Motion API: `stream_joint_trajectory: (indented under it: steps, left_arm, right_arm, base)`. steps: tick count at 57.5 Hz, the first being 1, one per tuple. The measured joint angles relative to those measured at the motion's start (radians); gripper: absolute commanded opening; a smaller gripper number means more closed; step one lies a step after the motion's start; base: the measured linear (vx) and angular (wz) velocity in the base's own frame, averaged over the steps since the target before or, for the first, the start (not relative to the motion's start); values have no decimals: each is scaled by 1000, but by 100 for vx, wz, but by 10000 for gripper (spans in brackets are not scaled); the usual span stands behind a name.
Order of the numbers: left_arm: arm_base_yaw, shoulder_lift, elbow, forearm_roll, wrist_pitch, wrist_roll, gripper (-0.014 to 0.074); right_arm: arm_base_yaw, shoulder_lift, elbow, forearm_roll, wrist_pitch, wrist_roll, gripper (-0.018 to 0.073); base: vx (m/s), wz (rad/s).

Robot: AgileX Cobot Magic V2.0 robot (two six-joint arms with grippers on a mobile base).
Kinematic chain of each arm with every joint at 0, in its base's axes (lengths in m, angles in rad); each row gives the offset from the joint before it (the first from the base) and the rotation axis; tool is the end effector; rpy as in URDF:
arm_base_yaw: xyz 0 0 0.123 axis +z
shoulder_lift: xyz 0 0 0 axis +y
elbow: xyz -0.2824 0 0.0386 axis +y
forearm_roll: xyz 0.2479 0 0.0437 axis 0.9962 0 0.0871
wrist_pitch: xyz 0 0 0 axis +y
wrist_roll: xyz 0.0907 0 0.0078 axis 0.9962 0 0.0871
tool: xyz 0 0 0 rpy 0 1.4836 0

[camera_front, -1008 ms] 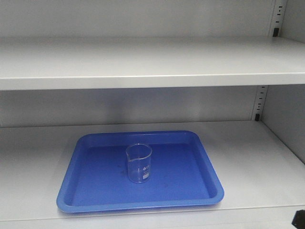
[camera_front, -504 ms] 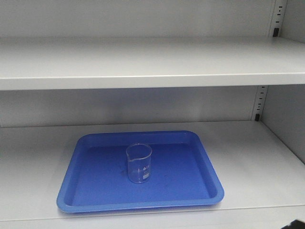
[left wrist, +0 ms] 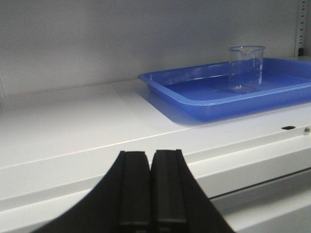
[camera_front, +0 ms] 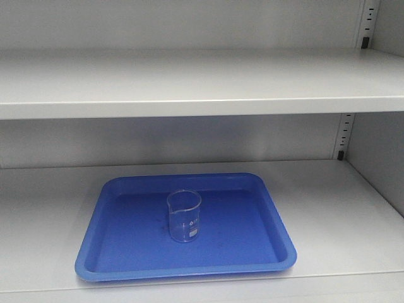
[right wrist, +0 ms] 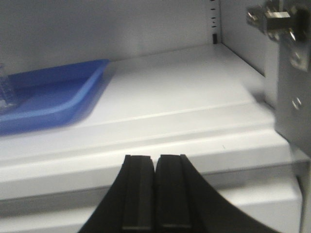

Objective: Pick beaker and place in left cabinet

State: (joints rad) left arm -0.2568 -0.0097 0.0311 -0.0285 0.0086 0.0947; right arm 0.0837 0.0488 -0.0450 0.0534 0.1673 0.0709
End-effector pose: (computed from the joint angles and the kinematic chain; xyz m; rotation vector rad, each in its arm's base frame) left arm 0.0550 -0.0145 0.2023 0.2439 1.4958 -0.1529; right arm 0.0583 0.0057 0.2104 0.0262 1.6568 0.1650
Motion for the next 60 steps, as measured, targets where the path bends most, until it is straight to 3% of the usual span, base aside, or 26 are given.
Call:
stream_joint_trajectory:
  steps: [10, 26, 60]
  left_arm:
    - [0, 0, 0, 0, 0, 0, 1]
    - [0, 0, 0, 0, 0, 0, 1]
    - [0, 0, 0, 0, 0, 0, 1]
  right_arm:
    - [-17, -57, 73, -26, 23, 4, -9]
    - [-17, -59, 76, -154, 60, 4, -9]
    - [-17, -59, 76, -166, 63, 4, -9]
  base:
    - [0, 0]
    - [0, 0]
    - [0, 0]
